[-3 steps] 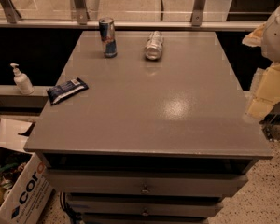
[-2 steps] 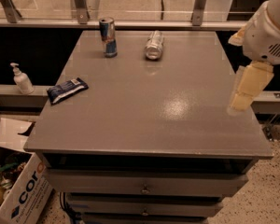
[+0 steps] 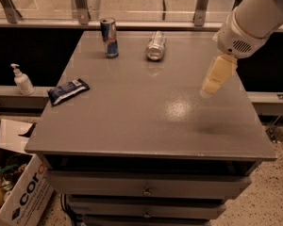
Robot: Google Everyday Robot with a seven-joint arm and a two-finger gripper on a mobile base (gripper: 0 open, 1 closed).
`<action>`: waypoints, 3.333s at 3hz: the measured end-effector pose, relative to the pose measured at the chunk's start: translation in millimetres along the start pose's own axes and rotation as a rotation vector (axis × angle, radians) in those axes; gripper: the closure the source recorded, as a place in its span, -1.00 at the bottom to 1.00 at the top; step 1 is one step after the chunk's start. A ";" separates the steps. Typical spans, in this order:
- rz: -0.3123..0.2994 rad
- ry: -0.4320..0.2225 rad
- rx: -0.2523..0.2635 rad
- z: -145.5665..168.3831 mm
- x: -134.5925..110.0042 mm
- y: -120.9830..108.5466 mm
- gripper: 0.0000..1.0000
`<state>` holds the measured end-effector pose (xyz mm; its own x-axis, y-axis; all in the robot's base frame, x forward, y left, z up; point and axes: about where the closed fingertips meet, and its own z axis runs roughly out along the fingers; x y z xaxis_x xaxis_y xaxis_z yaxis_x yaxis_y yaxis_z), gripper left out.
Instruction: Pick 7up can
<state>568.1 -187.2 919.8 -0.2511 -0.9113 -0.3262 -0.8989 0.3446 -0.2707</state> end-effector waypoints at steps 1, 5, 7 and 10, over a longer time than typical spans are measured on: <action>0.050 -0.079 0.017 22.3 -15.6 -26.1 -1.00; 0.193 -0.326 0.038 84.2 -57.1 -52.1 -1.00; 0.344 -0.460 0.100 137.3 -92.9 -105.4 -1.00; 0.626 -0.619 0.156 154.6 -137.4 -164.3 -1.00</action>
Offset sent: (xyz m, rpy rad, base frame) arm 0.1001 0.0394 -0.0270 0.4061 -0.1443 -0.0999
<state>805.9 -83.7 869.0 -0.3999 -0.2770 -0.8737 -0.5922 0.8057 0.0156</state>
